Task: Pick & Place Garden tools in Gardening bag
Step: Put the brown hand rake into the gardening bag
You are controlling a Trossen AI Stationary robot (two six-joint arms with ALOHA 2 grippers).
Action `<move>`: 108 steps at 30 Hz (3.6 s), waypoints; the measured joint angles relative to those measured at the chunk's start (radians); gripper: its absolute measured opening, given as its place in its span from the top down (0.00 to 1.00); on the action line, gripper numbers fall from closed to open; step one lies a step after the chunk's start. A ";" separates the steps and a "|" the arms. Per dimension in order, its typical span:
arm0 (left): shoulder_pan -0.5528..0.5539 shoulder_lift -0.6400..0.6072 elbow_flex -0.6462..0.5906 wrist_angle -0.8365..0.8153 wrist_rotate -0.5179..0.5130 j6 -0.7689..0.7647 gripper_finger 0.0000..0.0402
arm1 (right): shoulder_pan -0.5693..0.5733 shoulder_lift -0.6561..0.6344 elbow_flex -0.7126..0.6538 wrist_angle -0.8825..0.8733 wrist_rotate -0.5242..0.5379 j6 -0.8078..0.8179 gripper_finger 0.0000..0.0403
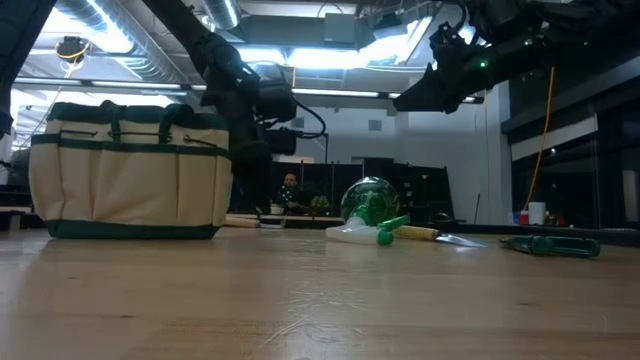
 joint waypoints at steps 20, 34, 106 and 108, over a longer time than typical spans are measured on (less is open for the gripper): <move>0.000 0.000 0.000 0.055 -0.017 -0.005 0.99 | 0.000 0.000 0.000 0.000 0.000 0.000 0.56; 0.004 0.000 0.049 -0.002 -0.085 -0.019 0.77 | 0.000 0.000 0.000 0.000 0.000 0.000 0.56; 0.213 0.135 0.055 -0.042 -0.253 0.213 0.86 | 0.000 0.000 0.000 0.000 0.000 0.000 0.56; 0.213 0.136 0.055 -0.041 -0.221 0.190 0.86 | 0.000 0.000 0.000 0.000 0.000 0.000 0.56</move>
